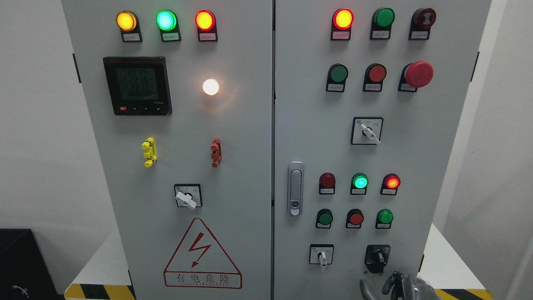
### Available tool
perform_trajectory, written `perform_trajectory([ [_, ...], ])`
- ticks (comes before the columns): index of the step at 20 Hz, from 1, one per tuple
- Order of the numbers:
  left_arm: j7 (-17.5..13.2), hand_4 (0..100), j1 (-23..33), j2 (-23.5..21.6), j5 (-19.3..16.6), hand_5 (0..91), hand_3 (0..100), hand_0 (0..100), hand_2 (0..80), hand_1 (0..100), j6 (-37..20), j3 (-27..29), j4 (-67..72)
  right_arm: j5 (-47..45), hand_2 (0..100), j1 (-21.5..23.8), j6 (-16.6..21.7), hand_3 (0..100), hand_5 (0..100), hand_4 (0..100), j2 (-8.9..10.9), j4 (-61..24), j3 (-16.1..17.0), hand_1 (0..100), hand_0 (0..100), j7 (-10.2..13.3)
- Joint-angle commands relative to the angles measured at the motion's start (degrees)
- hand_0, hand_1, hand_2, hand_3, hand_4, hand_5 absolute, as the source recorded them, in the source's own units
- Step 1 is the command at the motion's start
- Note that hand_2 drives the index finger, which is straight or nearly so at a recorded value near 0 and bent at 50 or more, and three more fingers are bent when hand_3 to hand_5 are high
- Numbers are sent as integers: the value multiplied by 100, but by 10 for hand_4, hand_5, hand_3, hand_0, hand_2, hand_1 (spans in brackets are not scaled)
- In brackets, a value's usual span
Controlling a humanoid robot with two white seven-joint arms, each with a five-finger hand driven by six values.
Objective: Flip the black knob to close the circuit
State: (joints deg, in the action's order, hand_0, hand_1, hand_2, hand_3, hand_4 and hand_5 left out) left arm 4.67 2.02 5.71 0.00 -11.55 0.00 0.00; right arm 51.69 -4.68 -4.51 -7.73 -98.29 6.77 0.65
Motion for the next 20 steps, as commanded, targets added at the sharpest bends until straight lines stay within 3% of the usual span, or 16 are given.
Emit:
perform_trajectory([
  [1,8,0,0,0,-123,0,0,120,0,556,4,-114,123,-1833,471,537,414,748,544,643,9,-428,-194,159,0,5],
  [7,8,0,0,0,-123,0,0,120,0,556,4,-114,123,-3838,332,1293,934,619,424,532,53,-656,-176,162,0,-12],
  [11,16,0,0,0,-114,0,0,120,0,556,-5,-123,123,-5079,247,1724,1285,456,293,413,53,-762,-255,156,0,-100],
  [12,8,0,0,0,-114,0,0,120,0,556,-5,-114,123,-5221,202,1804,1408,372,233,325,61,-753,-273,149,0,-178],
  [13,8,0,0,0,-114,0,0,120,0,556,4,-114,123,-5335,187,1857,1531,344,212,298,61,-745,-281,147,0,-301],
  [16,8,0,0,0,-114,0,0,120,0,556,4,-114,123,-5713,89,1971,1760,200,15,129,61,-727,-264,137,0,-819],
  [17,8,0,0,0,-123,0,0,120,0,556,4,-114,123,-5801,23,1971,1770,121,0,22,61,-727,-255,128,0,-934],
  [20,8,0,0,0,-123,0,0,120,0,556,4,-123,123,-5899,0,1980,1778,21,0,0,61,-701,-246,106,0,-1049],
])
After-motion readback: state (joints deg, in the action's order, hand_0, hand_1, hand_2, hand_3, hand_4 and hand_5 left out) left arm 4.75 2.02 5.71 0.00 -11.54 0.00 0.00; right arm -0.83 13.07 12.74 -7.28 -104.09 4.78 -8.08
